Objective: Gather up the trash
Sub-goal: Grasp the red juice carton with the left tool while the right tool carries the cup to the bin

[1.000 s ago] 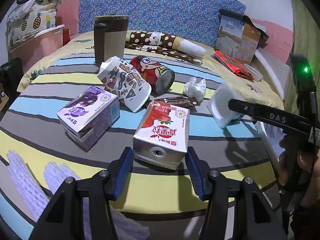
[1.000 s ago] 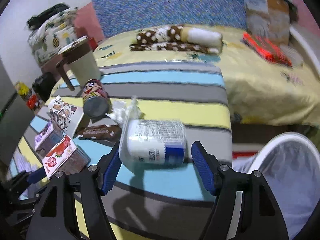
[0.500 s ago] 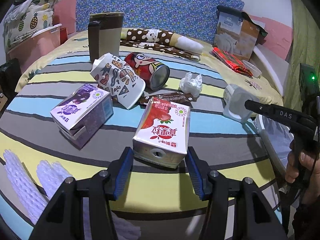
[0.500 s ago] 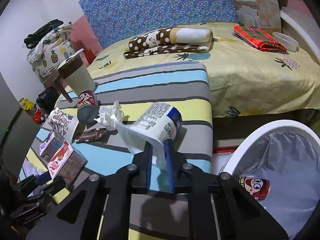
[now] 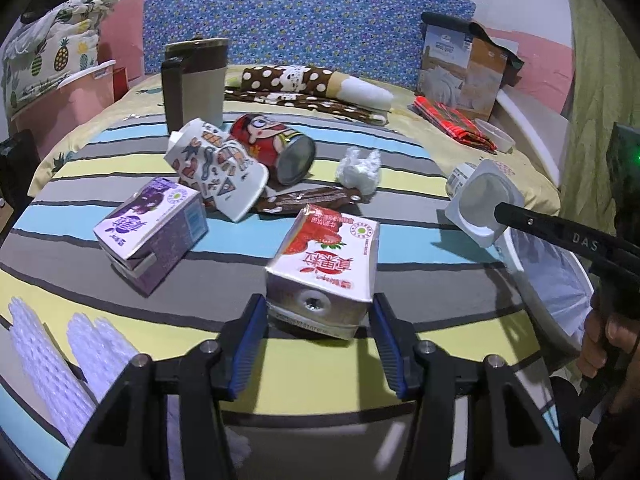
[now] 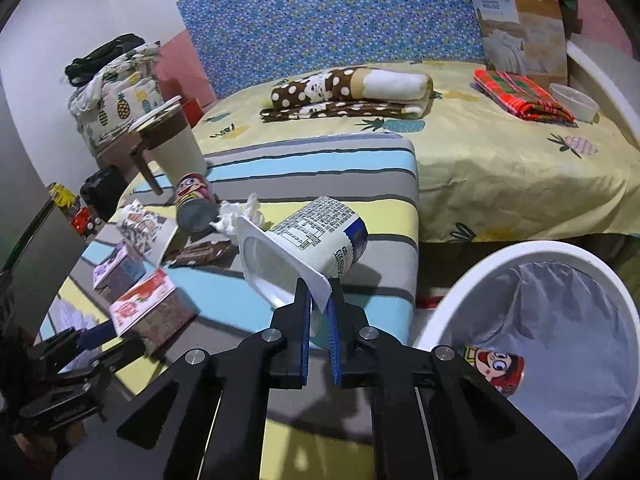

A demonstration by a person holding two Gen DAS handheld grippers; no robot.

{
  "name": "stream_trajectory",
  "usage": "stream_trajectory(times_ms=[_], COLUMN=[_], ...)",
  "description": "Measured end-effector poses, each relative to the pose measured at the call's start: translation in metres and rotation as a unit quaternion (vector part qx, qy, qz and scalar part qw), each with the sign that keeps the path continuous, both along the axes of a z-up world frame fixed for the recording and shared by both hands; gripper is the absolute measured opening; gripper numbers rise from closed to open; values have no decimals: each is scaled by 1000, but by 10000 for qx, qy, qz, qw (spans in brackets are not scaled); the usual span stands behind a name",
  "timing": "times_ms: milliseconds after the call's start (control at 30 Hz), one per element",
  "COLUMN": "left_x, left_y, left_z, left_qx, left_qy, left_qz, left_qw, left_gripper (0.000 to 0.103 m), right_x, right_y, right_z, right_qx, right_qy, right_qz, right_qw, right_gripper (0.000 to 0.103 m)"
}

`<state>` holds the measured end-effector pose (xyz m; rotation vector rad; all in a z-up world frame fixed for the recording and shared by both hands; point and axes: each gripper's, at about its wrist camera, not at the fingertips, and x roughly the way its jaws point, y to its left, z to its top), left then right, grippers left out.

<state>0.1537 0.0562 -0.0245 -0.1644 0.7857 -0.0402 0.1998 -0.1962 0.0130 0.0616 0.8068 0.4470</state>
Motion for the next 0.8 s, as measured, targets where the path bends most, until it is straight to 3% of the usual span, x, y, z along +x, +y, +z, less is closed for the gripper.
stream_trajectory(times_ms=[33,267,333,400,533,700,800], left_x=[-1,-9,-14,-14,-5,23,37], left_y=[-3,-20,-20,-17,-8,0,-5], left_z=[0,1,7,14,27,28,22], left_qx=[5,52,-23,-55,70,145,123], left_qy=[43,76,-40,-148,-377,-393,-304], left_qz=[-34,-158,-115,-82,67,139,166], left_qw=[10000,9998,9999,9998,9992,9990,9993], left_gripper=[7,8,17,52,56,77,83], right_x=[-5,-21,-23,-25,-30,-26,-25], right_y=[-2,-12,-16,-19,-22,-24,-25], right_z=[2,6,6,6,6,3,0], right_qx=[-2,68,102,135,202,268,294], right_qy=[-26,-47,-51,-56,-45,-23,-11], right_qz=[7,4,-4,-19,-36,-61,-77], right_qw=[10000,10000,9999,9999,9998,9996,9995], right_gripper=[10,10,10,10,10,10,10])
